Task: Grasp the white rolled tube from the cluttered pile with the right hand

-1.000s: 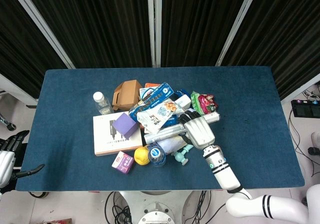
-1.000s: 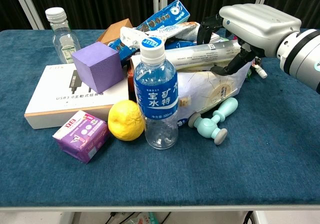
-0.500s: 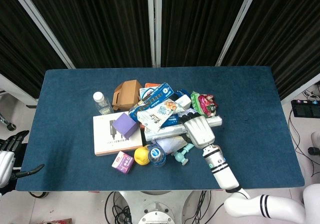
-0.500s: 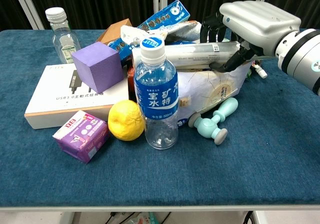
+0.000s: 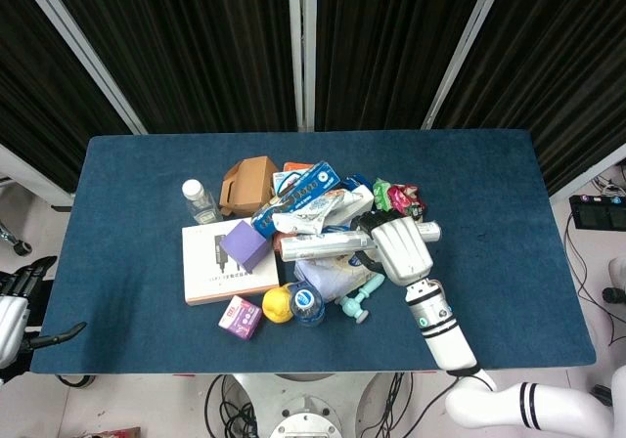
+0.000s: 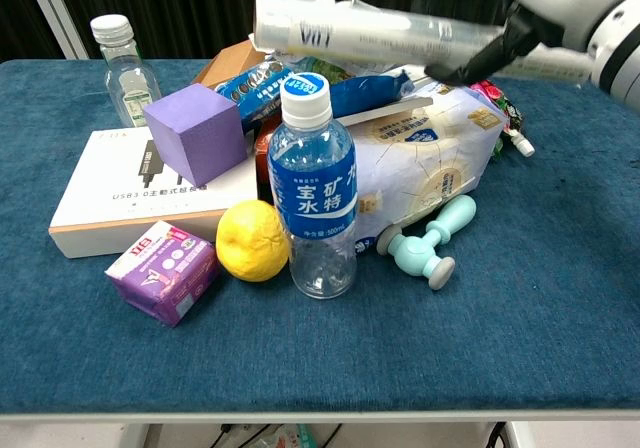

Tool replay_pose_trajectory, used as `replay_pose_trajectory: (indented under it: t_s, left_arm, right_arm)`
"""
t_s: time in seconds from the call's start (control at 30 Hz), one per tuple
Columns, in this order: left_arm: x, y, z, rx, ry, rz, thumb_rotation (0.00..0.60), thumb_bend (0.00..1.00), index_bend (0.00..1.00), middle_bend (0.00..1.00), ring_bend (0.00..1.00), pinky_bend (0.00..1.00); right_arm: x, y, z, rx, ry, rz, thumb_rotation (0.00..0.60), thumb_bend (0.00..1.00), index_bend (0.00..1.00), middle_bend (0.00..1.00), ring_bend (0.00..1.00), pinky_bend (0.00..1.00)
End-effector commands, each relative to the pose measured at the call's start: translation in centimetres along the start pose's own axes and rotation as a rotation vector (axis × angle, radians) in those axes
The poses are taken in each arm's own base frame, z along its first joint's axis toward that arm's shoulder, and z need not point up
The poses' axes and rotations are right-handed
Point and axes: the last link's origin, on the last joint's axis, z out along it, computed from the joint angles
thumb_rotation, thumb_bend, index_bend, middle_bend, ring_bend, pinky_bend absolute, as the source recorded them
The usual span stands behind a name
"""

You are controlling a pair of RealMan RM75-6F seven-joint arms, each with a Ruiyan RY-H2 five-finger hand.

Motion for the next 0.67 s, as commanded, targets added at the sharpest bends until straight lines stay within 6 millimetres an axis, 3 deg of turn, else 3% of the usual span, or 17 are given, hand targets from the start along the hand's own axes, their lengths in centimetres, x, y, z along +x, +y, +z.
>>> replay_pose_trajectory:
  t_s: [0.03, 0.33, 0.67]
  left_arm:
    - [0.0, 0.0, 0.0, -0.001, 0.001, 0.001, 0.286, 0.06, 0.09, 0.11, 0.14, 0.25]
    - [0.3, 0.4, 0.0, -0.008, 0.007, 0.001, 0.286, 0.06, 0.09, 0.11, 0.14, 0.25]
    - [0.6, -0.2, -0.3, 0.013, 0.015, 0.006, 0.284, 0.06, 0.09, 0.11, 0.14, 0.25]
  right_arm:
    - [2.3, -0.4, 0.3, 0.01, 0.061, 0.054, 0.6, 0.35, 0.67, 0.54, 0.45, 0.54]
    - [5.2, -2.6, 2.6, 0.033, 0.14, 0.165, 0.6, 0.36, 0.68, 0.54, 0.45, 0.55]
    - [5.0, -3.8, 4.4, 0.039, 0.153, 0.183, 0.6, 0.37, 0.68, 0.54, 0.45, 0.55]
